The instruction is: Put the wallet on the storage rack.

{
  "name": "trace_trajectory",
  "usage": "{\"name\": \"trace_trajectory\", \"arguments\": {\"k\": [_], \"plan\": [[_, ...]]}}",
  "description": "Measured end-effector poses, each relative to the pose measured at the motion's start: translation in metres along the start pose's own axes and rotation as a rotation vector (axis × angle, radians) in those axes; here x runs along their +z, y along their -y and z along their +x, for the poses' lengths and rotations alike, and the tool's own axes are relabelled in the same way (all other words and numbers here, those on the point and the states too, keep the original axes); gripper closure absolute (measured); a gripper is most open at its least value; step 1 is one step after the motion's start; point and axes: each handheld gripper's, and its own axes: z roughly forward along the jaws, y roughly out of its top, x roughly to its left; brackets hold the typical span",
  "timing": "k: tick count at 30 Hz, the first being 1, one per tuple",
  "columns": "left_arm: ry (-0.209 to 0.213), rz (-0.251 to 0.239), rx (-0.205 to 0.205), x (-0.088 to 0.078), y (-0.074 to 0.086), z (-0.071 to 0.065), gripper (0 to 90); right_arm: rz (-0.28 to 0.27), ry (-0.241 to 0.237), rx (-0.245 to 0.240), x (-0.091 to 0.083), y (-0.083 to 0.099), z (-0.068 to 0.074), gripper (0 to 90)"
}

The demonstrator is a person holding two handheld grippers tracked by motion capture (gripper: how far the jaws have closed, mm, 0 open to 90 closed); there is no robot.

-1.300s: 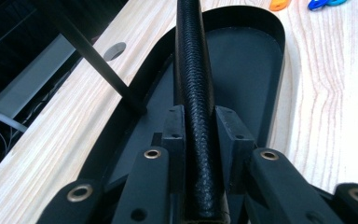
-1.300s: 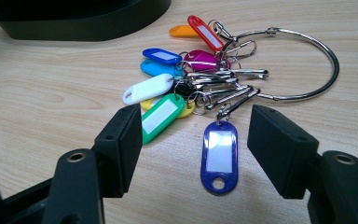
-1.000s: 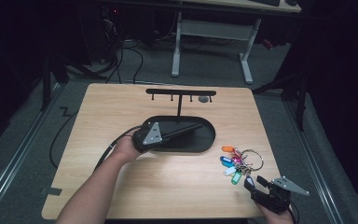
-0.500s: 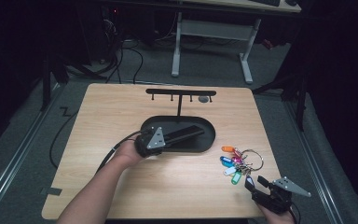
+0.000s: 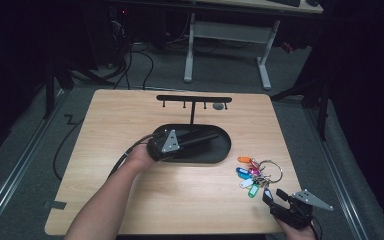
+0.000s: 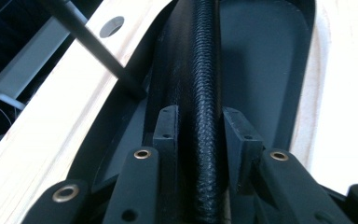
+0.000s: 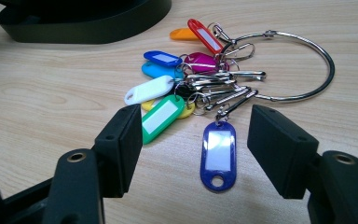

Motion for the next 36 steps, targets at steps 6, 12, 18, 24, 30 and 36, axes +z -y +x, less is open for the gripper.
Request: {"name": "trace_trajectory", "arguments": {"k": [6,12,18,24,30,36], "plan": [[0.018,0.055,-0.08,-0.005,0.007,0.003,58.6,-0.004,0.003,-0.001,-0.002,0.0,-0.001,36.0],[0.003,0.042,-0.18,-0.017,0.019,0.009,58.0,-0.002,0.001,-0.006,-0.001,0.0,0.0,36.0],[-0.01,0.055,-0.197,-0.02,0.022,0.007,55.4,-0.001,-0.001,-0.007,0.0,-0.001,0.002,36.0],[-0.043,0.0,-0.245,-0.032,0.019,-0.001,52.5,-0.006,-0.004,-0.01,0.0,-0.002,0.002,36.0],[-0.069,-0.006,-0.311,-0.049,0.025,-0.017,48.8,-0.005,-0.005,-0.016,0.0,-0.002,0.002,36.5],[-0.111,-0.045,-0.396,-0.072,0.041,-0.037,43.4,-0.004,-0.004,-0.026,0.001,-0.003,0.003,37.5]]}}
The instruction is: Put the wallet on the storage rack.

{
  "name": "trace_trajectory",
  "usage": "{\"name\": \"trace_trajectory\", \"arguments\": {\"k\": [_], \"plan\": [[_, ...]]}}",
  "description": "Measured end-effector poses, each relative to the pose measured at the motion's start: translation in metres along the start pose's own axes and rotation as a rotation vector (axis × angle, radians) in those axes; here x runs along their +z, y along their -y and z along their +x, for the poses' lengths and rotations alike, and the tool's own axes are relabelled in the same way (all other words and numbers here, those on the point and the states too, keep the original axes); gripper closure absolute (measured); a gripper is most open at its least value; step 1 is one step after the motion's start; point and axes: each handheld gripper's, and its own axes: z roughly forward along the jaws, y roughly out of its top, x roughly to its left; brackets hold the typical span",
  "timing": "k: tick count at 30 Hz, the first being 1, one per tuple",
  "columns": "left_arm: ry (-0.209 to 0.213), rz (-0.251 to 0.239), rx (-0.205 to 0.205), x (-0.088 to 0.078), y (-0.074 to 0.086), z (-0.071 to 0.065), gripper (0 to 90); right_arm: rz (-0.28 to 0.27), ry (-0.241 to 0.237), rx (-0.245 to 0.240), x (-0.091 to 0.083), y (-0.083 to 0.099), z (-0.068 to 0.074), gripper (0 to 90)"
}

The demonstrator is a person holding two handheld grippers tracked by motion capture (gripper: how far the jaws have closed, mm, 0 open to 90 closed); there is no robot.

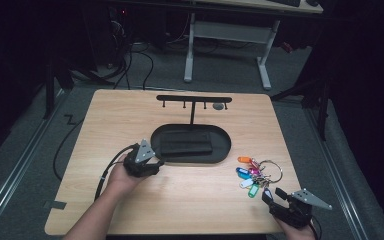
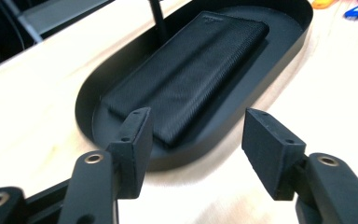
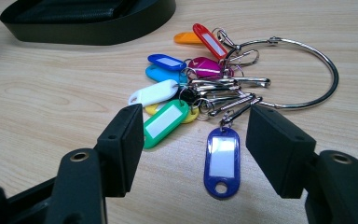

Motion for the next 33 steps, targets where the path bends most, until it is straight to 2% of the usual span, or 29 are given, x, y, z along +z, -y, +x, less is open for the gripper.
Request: {"name": "trace_trajectory", "arguments": {"k": [3,6,9,13,16,18,19,22,26,33], "plan": [[-0.002,-0.011,-0.054,-0.014,0.012,-0.003,42.2,-0.001,-0.002,-0.007,0.0,0.0,0.0,38.2],[0.025,-0.02,-0.116,-0.028,0.024,-0.006,39.3,0.0,-0.004,-0.009,0.0,0.0,0.0,39.5],[0.014,0.006,-0.12,-0.04,0.034,-0.012,36.4,0.0,-0.007,-0.013,0.0,0.0,0.001,40.1],[0.004,0.029,-0.165,-0.054,0.051,-0.019,34.8,0.0,-0.007,-0.013,0.0,-0.001,0.001,40.5],[0.003,0.028,-0.206,-0.064,0.067,-0.027,32.7,0.0,-0.006,-0.016,0.0,-0.001,0.001,41.1],[-0.003,0.023,-0.216,-0.069,0.076,-0.033,32.5,-0.001,-0.008,-0.022,0.0,-0.001,0.002,41.7],[0.015,0.02,-0.233,-0.072,0.08,-0.036,32.5,0.0,-0.008,-0.024,0.0,-0.001,0.002,42.0],[0.03,-0.006,-0.233,-0.081,0.08,-0.04,30.6,0.008,-0.009,-0.023,0.0,-0.001,0.001,42.1],[0.043,-0.038,-0.234,-0.084,0.076,-0.038,30.4,0.008,-0.009,-0.024,-0.001,0.0,-0.001,42.6],[0.077,-0.04,-0.233,-0.083,0.077,-0.032,30.4,0.039,0.006,-0.016,-0.004,0.0,0.0,47.3]]}}
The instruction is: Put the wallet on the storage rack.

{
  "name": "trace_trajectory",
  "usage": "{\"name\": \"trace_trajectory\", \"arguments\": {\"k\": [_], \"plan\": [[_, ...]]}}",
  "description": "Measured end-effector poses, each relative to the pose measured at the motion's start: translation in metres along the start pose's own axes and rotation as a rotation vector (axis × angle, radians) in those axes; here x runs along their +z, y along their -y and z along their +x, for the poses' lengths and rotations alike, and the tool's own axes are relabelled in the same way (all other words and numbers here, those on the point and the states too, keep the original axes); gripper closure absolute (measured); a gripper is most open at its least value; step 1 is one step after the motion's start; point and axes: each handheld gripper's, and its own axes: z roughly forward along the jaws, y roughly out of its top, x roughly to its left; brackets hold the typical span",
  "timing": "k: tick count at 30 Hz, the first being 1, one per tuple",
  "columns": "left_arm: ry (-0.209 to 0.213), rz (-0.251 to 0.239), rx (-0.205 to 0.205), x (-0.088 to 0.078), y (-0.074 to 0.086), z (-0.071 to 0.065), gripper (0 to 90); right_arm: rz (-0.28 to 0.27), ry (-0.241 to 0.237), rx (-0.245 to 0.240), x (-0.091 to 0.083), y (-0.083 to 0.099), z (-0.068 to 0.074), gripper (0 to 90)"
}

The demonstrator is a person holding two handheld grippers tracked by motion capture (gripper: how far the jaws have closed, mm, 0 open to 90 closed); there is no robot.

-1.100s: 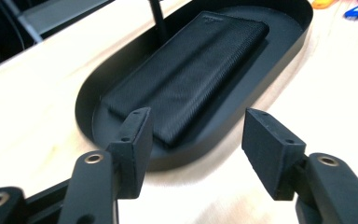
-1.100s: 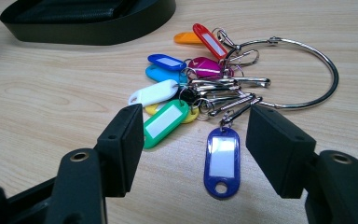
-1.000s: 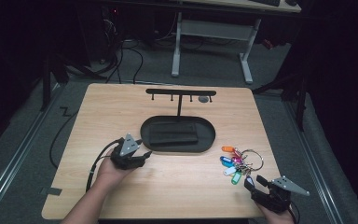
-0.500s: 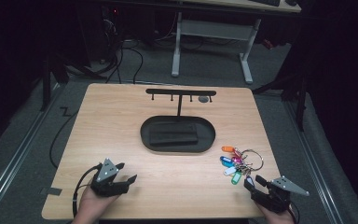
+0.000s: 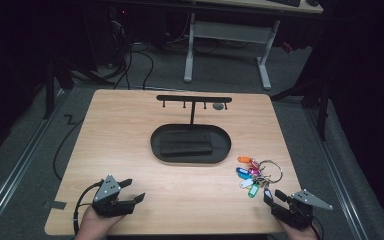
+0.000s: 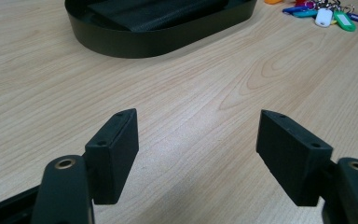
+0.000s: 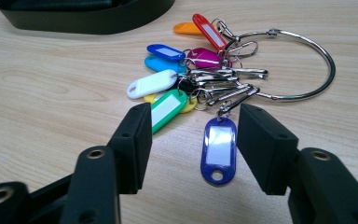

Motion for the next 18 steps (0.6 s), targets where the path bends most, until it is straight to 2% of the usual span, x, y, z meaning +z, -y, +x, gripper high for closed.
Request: {"name": "trace_trajectory", "arguments": {"k": [5,9,18], "plan": [[0.014,-0.02,-0.013,-0.002,0.0,0.002,30.4,0.06,-0.009,-0.017,0.005,-0.009,0.004,52.2],[0.026,-0.02,0.001,-0.002,0.002,0.004,30.5,0.121,-0.001,-0.047,0.012,-0.021,0.009,52.9],[0.038,-0.004,0.025,-0.004,0.006,0.004,31.0,0.279,0.035,-0.195,0.015,-0.058,0.016,57.6]]}}
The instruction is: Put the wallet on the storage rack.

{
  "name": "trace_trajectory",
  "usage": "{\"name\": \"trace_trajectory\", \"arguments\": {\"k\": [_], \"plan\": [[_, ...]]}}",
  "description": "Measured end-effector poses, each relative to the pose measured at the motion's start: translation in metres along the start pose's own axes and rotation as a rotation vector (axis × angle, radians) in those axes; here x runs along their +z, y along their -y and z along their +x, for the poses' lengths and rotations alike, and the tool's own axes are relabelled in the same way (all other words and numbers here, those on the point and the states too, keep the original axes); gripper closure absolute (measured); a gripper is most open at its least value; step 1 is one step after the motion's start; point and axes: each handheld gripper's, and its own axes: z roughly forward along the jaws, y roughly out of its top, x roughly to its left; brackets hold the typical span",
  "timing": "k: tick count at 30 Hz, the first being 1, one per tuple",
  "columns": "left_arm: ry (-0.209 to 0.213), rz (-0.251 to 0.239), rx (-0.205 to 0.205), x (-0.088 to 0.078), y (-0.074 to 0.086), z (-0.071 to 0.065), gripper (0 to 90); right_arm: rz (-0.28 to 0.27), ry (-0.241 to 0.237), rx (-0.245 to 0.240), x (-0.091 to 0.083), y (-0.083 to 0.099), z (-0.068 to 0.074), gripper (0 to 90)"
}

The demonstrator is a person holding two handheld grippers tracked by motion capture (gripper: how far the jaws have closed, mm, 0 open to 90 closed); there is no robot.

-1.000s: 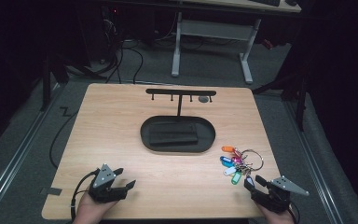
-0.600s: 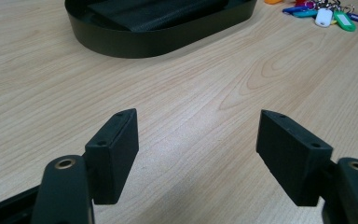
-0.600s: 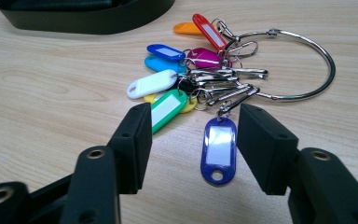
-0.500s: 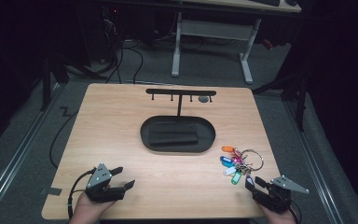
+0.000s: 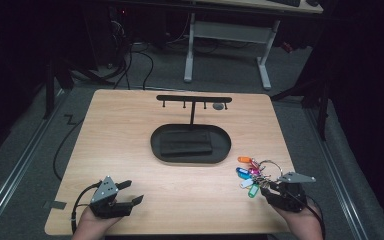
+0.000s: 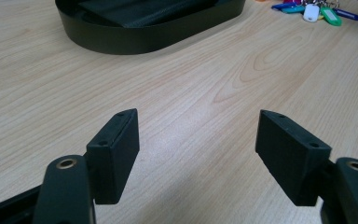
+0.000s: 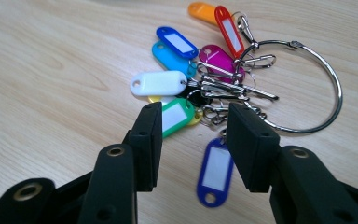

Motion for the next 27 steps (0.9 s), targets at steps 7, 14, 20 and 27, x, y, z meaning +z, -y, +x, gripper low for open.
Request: {"name": "trace_trajectory", "arguments": {"k": [7,14,20,27], "plan": [[0.003,-0.003,0.013,-0.001,-0.001,-0.002,31.6,0.172,0.038,-0.134,0.006,-0.021,-0.007,61.9],[0.009,0.007,0.024,0.002,-0.002,-0.003,31.9,0.276,0.027,-0.139,0.014,-0.027,-0.029,67.6],[0.006,0.012,0.033,0.002,-0.002,-0.006,32.4,0.374,0.021,-0.227,0.022,-0.037,-0.041,69.5],[0.009,0.019,0.046,0.003,-0.001,-0.008,32.8,0.484,0.015,-0.344,0.039,-0.049,-0.044,68.9]]}}
